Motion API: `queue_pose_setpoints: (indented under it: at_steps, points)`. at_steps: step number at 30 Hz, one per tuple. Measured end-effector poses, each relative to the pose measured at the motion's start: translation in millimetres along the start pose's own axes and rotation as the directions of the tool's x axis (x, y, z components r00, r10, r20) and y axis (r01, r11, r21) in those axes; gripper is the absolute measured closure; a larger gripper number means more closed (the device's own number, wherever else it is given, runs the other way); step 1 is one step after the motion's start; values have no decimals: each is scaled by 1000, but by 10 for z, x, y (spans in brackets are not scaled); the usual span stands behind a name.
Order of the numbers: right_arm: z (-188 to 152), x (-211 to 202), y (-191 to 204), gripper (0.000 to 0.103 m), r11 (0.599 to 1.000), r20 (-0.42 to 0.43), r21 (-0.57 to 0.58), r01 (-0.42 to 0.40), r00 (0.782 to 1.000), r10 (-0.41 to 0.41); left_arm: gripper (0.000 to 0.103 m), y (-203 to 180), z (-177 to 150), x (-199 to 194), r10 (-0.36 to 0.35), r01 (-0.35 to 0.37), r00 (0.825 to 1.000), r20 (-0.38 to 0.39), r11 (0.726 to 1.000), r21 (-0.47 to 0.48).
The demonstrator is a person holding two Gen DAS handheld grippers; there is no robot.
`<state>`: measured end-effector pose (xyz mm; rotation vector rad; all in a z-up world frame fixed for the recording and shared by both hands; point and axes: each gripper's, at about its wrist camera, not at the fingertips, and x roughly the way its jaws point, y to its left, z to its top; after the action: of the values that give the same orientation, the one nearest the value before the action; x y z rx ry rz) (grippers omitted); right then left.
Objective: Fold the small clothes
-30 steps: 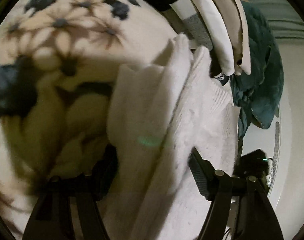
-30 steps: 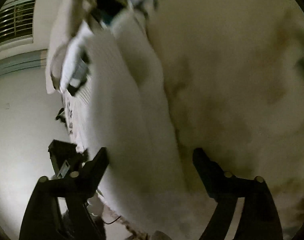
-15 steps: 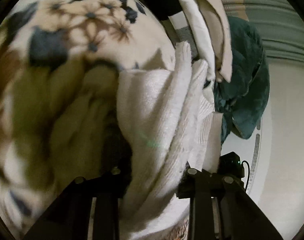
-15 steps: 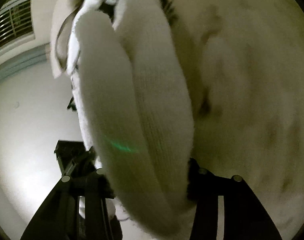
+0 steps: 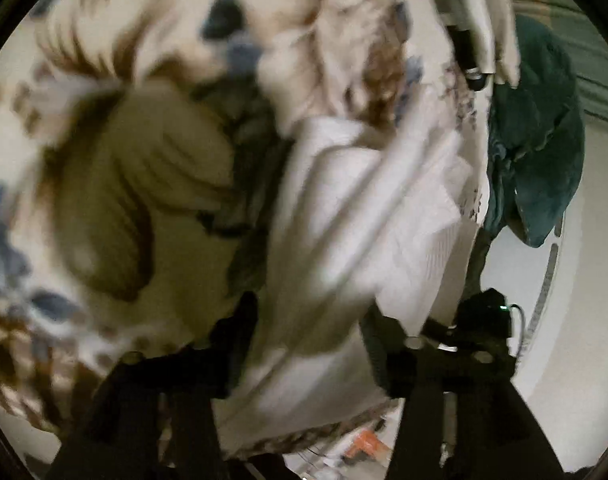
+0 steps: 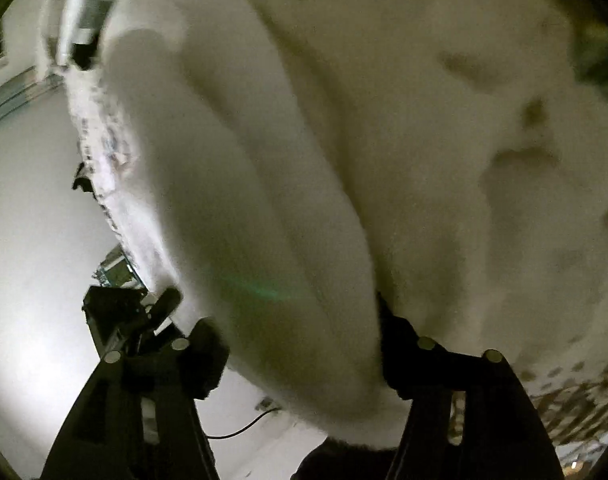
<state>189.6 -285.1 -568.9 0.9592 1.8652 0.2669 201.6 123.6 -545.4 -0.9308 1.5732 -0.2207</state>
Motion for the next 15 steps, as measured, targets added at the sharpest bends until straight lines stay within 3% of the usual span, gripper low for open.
queue_pose_setpoints:
  at_steps: [1,5,8,10,11,12,13,14,15]
  points:
    - [-23,-99,47,33,999,26,-25,22,999,-22,37,-40,-12,-66,9,-10,1000,23,1000,26]
    - [-43,-539,254,32,988,173,-116,102,981,-81,36,-459,90,-160,91,-113,989,115,973,201]
    - [43,-726,497,32,974,254,-177,139,963,-92,36,-709,232,17,158,-203,975,158,922,330]
    - [147,-676,734,32,967,280,-205,151,956,-90,39,-875,348,211,225,-291,953,203,861,416]
    - [185,-685,812,32,963,300,-217,158,950,-88,47,-880,341,249,225,-296,952,205,846,444]
    - [251,-680,883,32,956,320,-235,177,943,-96,66,-930,367,310,220,-299,952,215,824,480]
    - [262,-650,941,34,943,342,-256,211,933,-116,92,-995,397,378,243,-332,941,235,795,507]
    - [299,-609,1016,38,932,362,-277,232,924,-122,93,-1038,412,392,244,-334,941,236,787,518]
    - [307,-530,1128,68,917,393,-295,267,909,-138,93,-1063,423,381,224,-320,945,240,791,522]
